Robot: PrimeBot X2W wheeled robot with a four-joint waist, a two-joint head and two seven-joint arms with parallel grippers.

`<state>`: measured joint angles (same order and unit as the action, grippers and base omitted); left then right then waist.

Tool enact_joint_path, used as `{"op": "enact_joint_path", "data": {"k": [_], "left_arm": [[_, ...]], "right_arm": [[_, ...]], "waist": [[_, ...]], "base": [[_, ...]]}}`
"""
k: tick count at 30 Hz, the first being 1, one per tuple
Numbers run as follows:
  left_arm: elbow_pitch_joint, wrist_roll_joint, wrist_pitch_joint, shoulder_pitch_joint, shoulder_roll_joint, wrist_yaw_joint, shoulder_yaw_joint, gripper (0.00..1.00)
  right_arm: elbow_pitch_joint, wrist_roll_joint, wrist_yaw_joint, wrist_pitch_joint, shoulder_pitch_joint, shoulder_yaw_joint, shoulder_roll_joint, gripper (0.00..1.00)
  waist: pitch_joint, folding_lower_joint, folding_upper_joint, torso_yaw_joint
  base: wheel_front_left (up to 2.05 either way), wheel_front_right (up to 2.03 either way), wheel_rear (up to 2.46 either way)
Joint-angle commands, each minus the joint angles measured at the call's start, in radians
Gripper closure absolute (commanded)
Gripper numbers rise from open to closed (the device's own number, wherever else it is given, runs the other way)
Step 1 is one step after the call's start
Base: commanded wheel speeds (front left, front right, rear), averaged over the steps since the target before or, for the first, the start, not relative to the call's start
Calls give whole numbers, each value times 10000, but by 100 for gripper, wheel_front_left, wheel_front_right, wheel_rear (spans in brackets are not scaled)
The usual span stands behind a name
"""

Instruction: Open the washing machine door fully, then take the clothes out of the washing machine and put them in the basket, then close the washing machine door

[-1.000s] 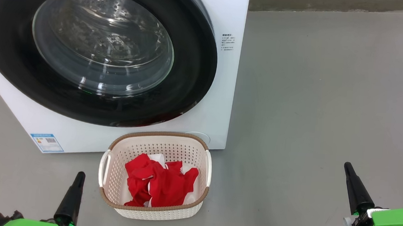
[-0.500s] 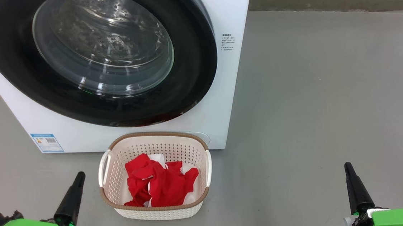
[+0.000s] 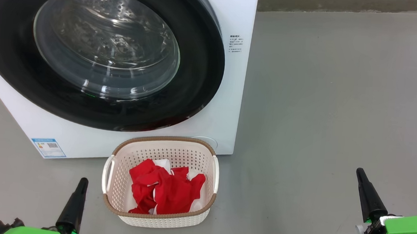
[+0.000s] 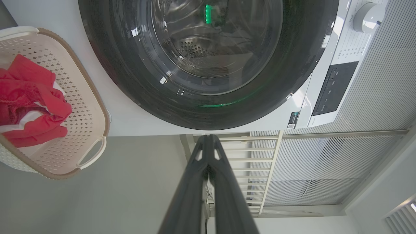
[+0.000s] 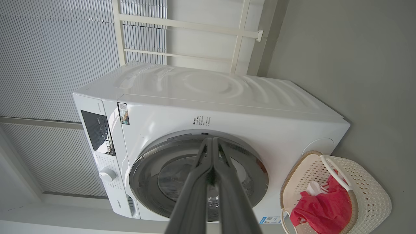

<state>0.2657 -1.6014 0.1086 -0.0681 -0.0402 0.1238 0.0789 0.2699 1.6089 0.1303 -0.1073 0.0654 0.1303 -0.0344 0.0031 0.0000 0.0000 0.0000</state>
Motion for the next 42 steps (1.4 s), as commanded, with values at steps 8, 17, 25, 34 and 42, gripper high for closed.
{"op": "enact_joint_path", "data": {"k": [8, 17, 25, 34, 42], "left_arm": [[-206, -71, 47, -399, -100, 69, 350, 100], [-207, -72, 47, -399, -100, 69, 350, 100], [-207, -72, 46, -399, -100, 69, 349, 100], [-207, -72, 46, -399, -100, 69, 349, 100], [-207, -72, 46, -399, -100, 69, 349, 100]], "right_arm": [[-251, -3, 4, -60, 425, -164, -158, 100], [-251, -3, 4, -60, 425, -164, -158, 100], [-251, -3, 4, -60, 425, -165, -158, 100], [-251, -3, 4, -59, 425, -165, -158, 100], [-251, -2, 4, -59, 425, -165, -158, 100]], "waist": [[0, 0, 0, 0], [0, 0, 0, 0], [0, 0, 0, 0], [0, 0, 0, 0], [0, 0, 0, 0]], "base": [[0, 0, 0], [0, 0, 0], [0, 0, 0], [0, 0, 0], [0, 0, 0]]}}
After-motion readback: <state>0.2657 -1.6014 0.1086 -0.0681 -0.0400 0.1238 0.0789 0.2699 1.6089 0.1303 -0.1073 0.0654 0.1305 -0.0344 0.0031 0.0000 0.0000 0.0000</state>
